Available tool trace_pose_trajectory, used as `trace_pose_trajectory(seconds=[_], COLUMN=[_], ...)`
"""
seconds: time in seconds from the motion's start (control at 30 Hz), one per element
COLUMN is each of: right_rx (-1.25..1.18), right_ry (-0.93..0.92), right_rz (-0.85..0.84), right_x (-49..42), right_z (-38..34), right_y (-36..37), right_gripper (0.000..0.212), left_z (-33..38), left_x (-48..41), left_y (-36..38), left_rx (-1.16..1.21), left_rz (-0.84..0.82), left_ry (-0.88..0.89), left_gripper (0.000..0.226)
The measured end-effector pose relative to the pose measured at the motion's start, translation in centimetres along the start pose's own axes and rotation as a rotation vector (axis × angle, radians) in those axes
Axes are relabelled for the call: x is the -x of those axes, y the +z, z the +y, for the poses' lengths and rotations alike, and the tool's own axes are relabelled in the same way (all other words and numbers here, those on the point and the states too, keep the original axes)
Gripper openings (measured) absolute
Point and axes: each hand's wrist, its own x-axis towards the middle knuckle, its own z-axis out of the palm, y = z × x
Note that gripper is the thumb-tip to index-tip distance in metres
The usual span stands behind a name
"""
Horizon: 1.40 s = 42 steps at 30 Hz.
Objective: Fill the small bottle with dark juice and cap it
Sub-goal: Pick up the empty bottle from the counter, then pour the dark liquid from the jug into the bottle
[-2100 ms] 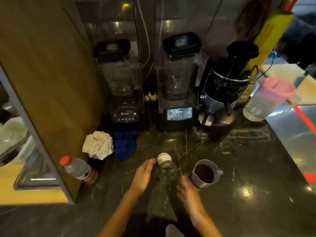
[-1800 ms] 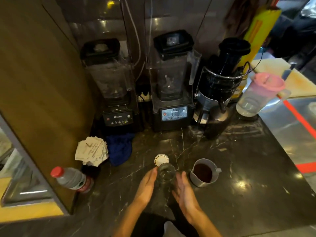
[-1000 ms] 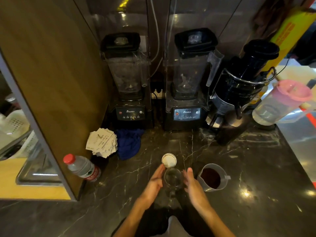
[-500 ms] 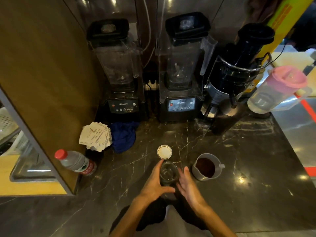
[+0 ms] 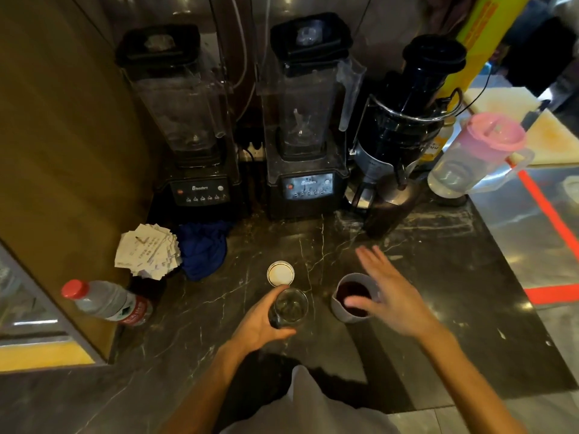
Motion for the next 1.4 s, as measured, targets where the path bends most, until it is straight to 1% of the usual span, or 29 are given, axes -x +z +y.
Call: trace_pose_trajectory(seconds=[0.03, 0.07, 0.1, 0.17, 0.2, 0.3, 0.37, 0.47, 0.57, 0.63, 0.73, 0.8, 0.87, 0.93, 1.0, 1.1, 1.2, 1.3, 1.4], right_rx=[0.085, 0.117, 0.118, 0.106, 0.084, 0.011, -0.042, -0.101, -0.129, -0.122, -0.120, -0.148, -0.170, -0.204, -0.253, -0.371, -0.478, -0.447, -0.396], right_ry=[0.016, 0.035, 0.043, 0.039, 0.047, 0.057, 0.045, 0.056, 0.081, 0.077, 0.060, 0.057, 0.073, 0.102, 0.135, 0.183, 0.194, 0.184, 0.152], right_rz=[-0.103, -0.209, -0.295, -0.390, -0.399, -0.311, -0.219, -0.144, -0.099, -0.111, -0.178, -0.235, -0.254, -0.224, -0.170, -0.111, -0.093, -0.061, -0.080], right_x=[-0.6, -1.0, -1.2, -1.4, -1.4, -1.2, -1.1, -1.1, -1.2, -1.3, -1.6, -1.7, -1.8, -1.7, -1.5, -1.2, -0.7, 0.1, -0.7], right_z=[1.6, 2.9, 4.0, 5.6, 6.1, 6.4, 6.5, 6.7, 6.8, 6.7, 6.9, 7.1, 7.2, 7.3, 7.4, 7.7, 7.7, 8.0, 6.8], right_y=[-0.1, 0.1, 0.7, 2.2, 2.9, 4.6, 5.4, 6.1, 6.4, 6.5, 6.2, 5.8, 5.8, 5.9, 6.3, 6.6, 6.3, 5.1, 1.5], right_gripper=[0.117, 0.130, 0.137, 0.141, 0.141, 0.135, 0.124, 0.112, 0.109, 0.113, 0.123, 0.128, 0.130, 0.127, 0.122, 0.106, 0.091, 0.083, 0.081], left_z=[0.0, 0.0, -0.1, -0.3, -0.3, -0.5, -0.7, -0.9, -0.8, -0.8, -1.3, -1.8, -2.0, -2.0, -1.7, -1.3, -0.5, 1.2, 3.9], left_x=[-0.2, -0.3, -0.4, -0.7, -0.7, -0.6, -0.7, -0.8, -0.6, -0.3, 0.2, 0.5, 0.5, 0.2, -0.3, -0.8, -0.8, -0.6, -0.4], left_y=[0.1, 0.2, 0.3, 0.5, 0.5, 0.7, 1.1, 1.5, 1.7, 1.9, 2.2, 2.5, 2.7, 2.8, 2.8, 2.7, 3.1, 2.7, 1.1], left_rx=[0.006, 0.012, 0.014, 0.010, 0.007, 0.022, 0.050, 0.058, 0.065, 0.081, 0.114, 0.122, 0.121, 0.117, 0.118, 0.127, 0.131, 0.146, 0.152], left_rz=[0.000, 0.000, -0.002, -0.007, -0.012, 0.002, 0.023, 0.054, 0.076, 0.090, 0.103, 0.104, 0.102, 0.110, 0.132, 0.158, 0.206, 0.239, 0.241], left_ry=[0.001, 0.001, 0.002, 0.005, 0.008, 0.008, 0.003, -0.007, -0.002, 0.002, -0.002, -0.021, -0.031, -0.028, -0.049, -0.057, -0.006, 0.063, 0.124], left_gripper=[0.104, 0.104, 0.105, 0.104, 0.103, 0.108, 0.113, 0.106, 0.104, 0.108, 0.117, 0.119, 0.120, 0.117, 0.108, 0.092, 0.088, 0.086, 0.086])
